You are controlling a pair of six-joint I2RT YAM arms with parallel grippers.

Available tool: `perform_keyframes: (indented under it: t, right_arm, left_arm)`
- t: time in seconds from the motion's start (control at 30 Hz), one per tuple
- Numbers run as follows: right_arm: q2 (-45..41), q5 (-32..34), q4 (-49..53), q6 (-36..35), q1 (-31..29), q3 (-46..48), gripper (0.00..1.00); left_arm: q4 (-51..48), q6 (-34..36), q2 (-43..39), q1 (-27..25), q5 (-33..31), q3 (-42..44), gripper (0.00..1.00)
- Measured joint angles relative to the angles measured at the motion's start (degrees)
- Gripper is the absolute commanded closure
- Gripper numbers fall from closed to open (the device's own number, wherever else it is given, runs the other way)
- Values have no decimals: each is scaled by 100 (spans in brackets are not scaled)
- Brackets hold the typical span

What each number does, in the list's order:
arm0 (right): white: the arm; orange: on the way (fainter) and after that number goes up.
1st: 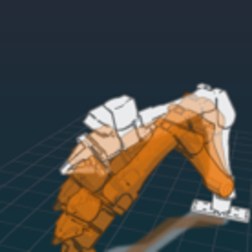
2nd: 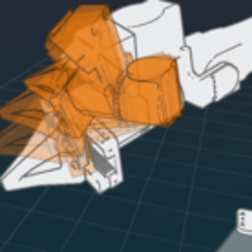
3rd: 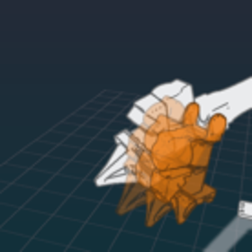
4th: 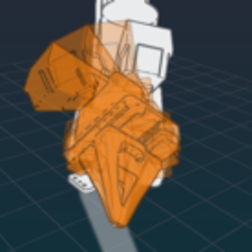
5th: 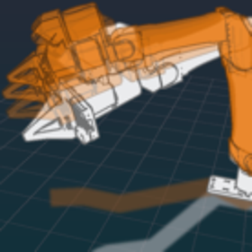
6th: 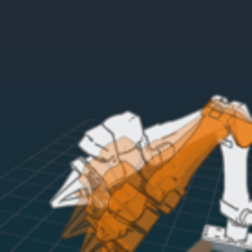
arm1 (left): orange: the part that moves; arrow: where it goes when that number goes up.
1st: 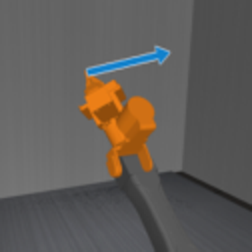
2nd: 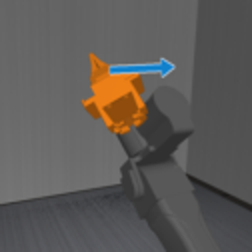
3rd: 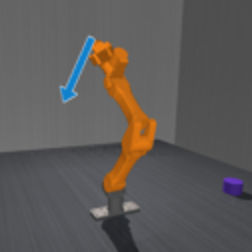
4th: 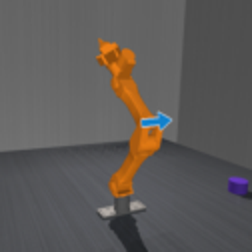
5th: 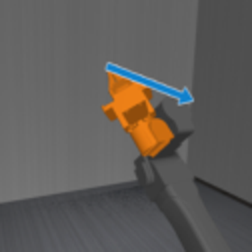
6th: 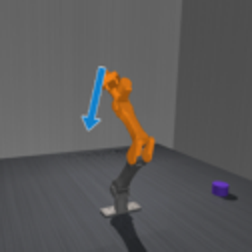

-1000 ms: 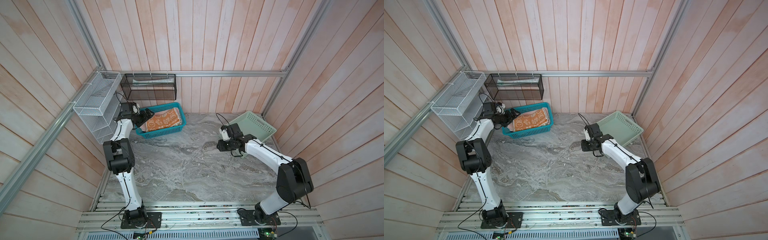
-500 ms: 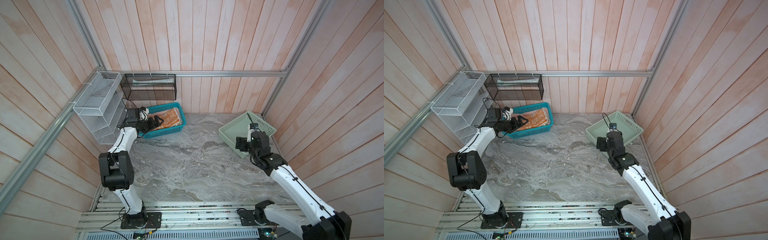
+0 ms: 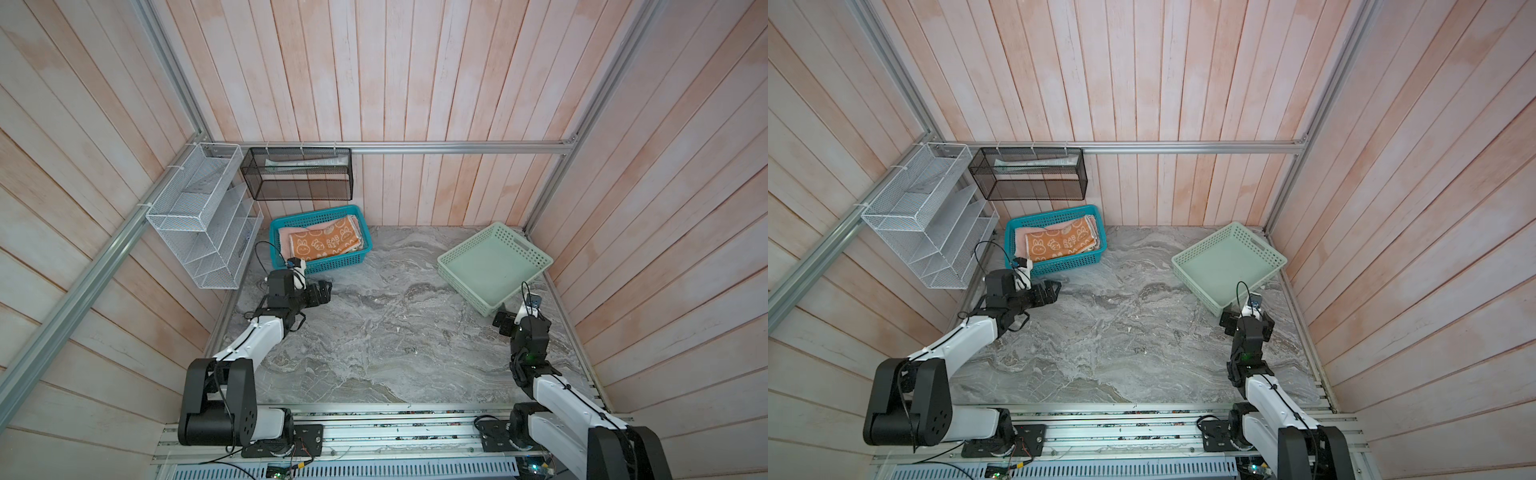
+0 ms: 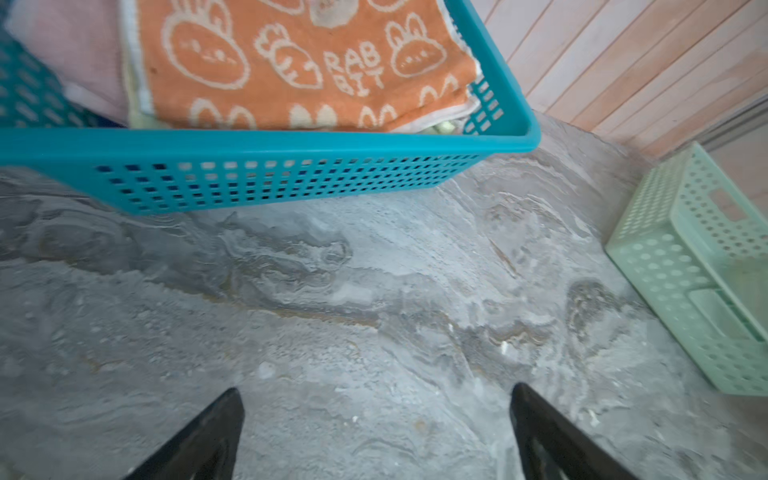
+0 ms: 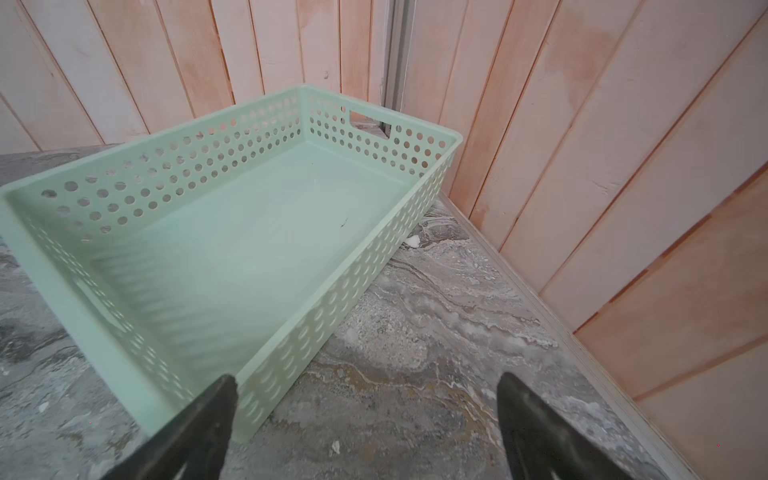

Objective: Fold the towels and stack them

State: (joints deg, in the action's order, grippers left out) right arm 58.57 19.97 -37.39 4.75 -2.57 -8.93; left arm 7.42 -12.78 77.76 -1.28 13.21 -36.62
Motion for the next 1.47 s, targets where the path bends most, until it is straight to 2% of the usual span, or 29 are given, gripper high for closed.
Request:
perform_keyframes:
  t: [0.17,0.3,0.43,0.67,0.93,1.47]
  right_arm:
    - [767,-144,-1639,-7,15,348,2]
    - [1080,-232,-2367,-57,52,483,2]
    - [1388,-385,-3016,-68,181,483,2]
    - [2824,-638,-4210,-48,348,466,2]
    - [2874,-654,-3797,-11,348,-282,2]
    - [2861,-656,-3453,-13,348,-317,2]
  left_arm:
    - [1438,254,-116,0,-835,892,0]
    - [2479,341,109,15,-1353,1331,0]
    - [3204,673,356,22,-1637,1427,0]
    - [5158,767,929,354,-1768,2133,0]
    - [5477,918,1010,247,-1657,2114,0]
    - [5517,1023,1014,111,-1834,2087,0]
